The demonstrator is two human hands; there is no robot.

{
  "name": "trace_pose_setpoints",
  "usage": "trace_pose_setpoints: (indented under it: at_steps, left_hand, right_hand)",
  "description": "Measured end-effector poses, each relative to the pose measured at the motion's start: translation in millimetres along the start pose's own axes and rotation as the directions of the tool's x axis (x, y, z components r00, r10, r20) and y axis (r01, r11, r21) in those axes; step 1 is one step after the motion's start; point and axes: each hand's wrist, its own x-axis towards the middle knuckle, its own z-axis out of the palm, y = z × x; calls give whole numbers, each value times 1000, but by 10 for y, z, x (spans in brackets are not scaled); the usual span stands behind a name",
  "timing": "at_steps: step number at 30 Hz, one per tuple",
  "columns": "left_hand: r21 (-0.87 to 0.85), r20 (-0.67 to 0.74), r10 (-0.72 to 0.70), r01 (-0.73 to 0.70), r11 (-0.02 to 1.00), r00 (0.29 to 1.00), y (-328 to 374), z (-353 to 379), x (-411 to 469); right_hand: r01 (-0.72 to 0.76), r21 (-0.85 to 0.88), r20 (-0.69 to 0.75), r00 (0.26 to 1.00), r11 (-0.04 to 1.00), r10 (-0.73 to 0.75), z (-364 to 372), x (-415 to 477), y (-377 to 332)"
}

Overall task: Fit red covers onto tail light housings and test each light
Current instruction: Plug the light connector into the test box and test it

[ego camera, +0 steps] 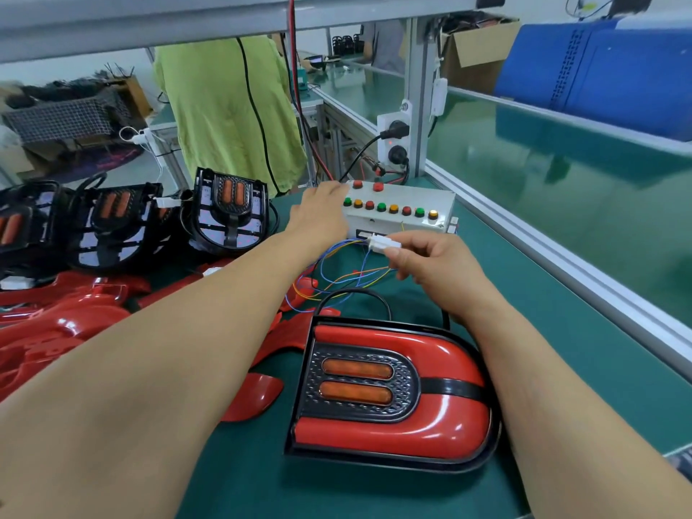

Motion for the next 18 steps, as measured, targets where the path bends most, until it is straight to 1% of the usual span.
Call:
trace_pose_setpoints:
  at_steps: [2,4,14,16,18]
  left_hand:
    - [15,2,87,-87,996,996,44,-10,13]
    - [47,28,129,-131,990,991,79,8,27]
    - [105,93,105,-115,988,990,198,-42,32]
    - [71,137,91,-101,992,986,202,-93,28]
    - [-22,184,74,-72,997,980,201,-163,13]
  right_hand:
    - [2,-4,-4,1000,1000,-2,-4,-1,-5]
    - [4,-8,-9,1000,1000,-4,-10,-7,-7]
    - [6,20,-30,1000,1000,-5,-14,-26,-42]
    - [19,27,-36,999,999,-18,-13,-26,-58]
    - [27,33,-26,999,999,-26,-7,-27,-65]
